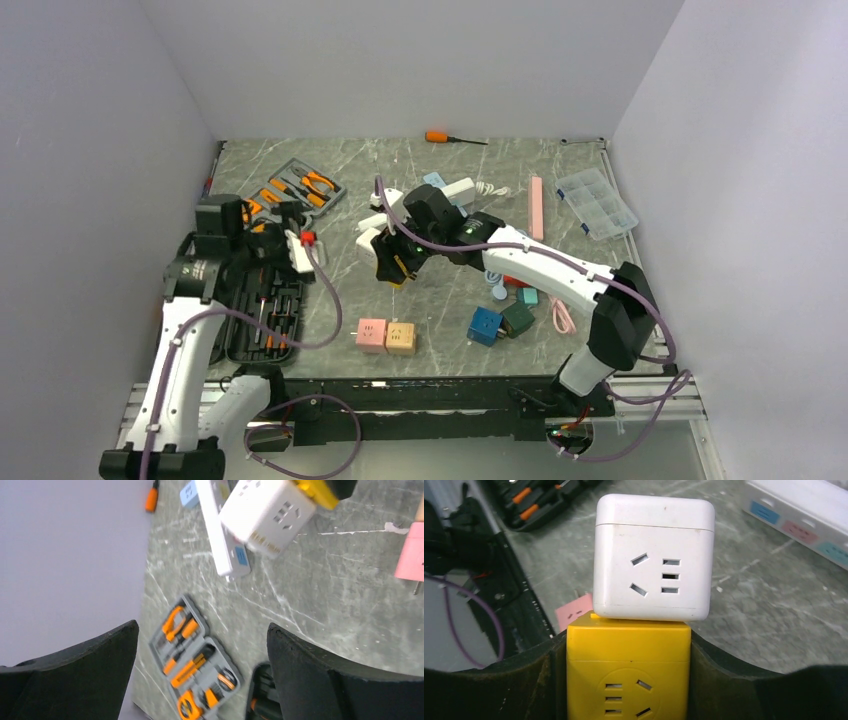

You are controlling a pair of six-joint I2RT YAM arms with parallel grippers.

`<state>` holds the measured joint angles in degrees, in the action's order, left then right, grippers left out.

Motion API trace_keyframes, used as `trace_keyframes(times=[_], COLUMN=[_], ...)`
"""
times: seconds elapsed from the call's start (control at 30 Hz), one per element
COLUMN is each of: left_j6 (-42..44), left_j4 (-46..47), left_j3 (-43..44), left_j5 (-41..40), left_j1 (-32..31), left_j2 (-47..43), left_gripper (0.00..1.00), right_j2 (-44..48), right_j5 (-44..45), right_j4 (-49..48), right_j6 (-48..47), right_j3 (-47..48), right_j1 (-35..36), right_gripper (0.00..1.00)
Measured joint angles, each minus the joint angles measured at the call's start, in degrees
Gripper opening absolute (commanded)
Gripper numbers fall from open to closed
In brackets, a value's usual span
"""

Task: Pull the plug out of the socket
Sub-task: Remove the plug from the socket.

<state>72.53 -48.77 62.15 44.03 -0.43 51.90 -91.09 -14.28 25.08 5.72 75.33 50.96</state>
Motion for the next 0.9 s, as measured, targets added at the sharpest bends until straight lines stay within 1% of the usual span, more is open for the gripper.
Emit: trace_keyframes(times=[0.13, 0.23, 0.3, 0.57, 0.7, 0.9], left_j6=[3.6, 4.9, 6.3, 13.4, 14.9, 15.8], left_j4=[6.3, 9.6, 11.6, 15.7, 17.9, 21.5], left_j3=[-6.7, -9.4, -10.9, -17.5, -19.4, -21.2], left_j5=[-2.2, -3.6, -4.4, -5.4, -6.1, -8.9], left_j1=[-7.4, -11.3, -13.1, -18.3, -20.4, -26.4], left_j2=[-3.7, -5.2, -6.8, -16.2, -16.3, -15.9], left_gripper=[0.99, 0.99, 0.99, 0.99, 0.99, 0.99], right_j2=[-0.4, -0.3, -0.3, 2.4, 4.3, 4.6], right_j5=[-5.0, -7.5, -8.7, -9.8, -9.8, -9.6], right_j4=[2.2, 4.3, 5.8, 6.3, 6.3, 6.6], right_j6=[-1.3, -2.1, -2.5, -2.7, -2.7, -2.7], right_j3=[2.6, 3.7, 4.5, 4.5, 4.5, 4.7], right_j1=[0.1, 0.1, 0.1, 0.7, 1.4, 2.1], right_gripper=[0.00, 0.00, 0.00, 0.00, 0.00, 0.00])
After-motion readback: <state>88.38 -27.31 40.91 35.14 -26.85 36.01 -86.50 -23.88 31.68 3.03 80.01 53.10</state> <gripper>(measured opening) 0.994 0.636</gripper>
